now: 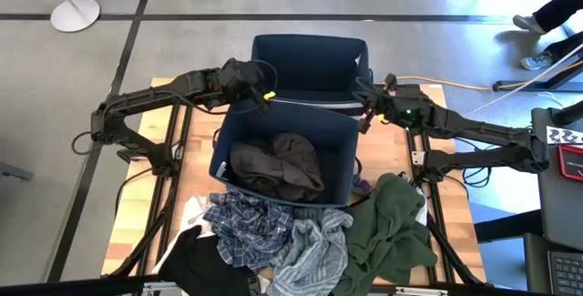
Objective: Sort clothes
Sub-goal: Put the gray shorts into the bottom blue laundry bin, then put the green shorts into the bottom blue laundry bin
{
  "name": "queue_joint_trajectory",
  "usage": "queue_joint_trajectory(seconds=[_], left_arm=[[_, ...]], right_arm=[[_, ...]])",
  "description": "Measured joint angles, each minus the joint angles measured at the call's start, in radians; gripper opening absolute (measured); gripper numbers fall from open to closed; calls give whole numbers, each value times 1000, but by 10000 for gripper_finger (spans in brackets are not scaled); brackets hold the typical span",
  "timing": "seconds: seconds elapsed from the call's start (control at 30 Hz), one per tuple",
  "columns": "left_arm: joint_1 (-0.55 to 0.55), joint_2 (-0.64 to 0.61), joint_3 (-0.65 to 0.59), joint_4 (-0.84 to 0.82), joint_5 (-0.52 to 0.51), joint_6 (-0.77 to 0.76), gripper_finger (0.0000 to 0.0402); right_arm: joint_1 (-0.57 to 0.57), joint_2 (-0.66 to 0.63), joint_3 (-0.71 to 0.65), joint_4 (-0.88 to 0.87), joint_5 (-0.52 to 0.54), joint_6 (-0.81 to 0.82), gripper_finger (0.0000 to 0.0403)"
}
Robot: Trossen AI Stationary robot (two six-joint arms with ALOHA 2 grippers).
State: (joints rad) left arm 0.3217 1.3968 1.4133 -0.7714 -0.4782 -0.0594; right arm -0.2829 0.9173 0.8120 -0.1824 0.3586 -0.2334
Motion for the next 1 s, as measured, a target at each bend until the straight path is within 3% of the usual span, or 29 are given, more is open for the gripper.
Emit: queue_joint_trajectory(seconds=[0.37, 0.6, 0.77, 1.0], left_arm=[[-31, -3, -17, -65, 102, -115, 168], [-57, 0, -17, -57, 108, -147, 168], [-78, 1, -18, 27, 118, -91, 168], [-80, -6, 59, 46, 80, -27, 168]], right_arm=[[1, 3, 3, -121, -88, 31, 7], [1, 3, 2, -120, -41, 23, 7], [1, -5, -1, -112, 31, 12, 7], [0, -47, 39, -45, 49, -16, 7]])
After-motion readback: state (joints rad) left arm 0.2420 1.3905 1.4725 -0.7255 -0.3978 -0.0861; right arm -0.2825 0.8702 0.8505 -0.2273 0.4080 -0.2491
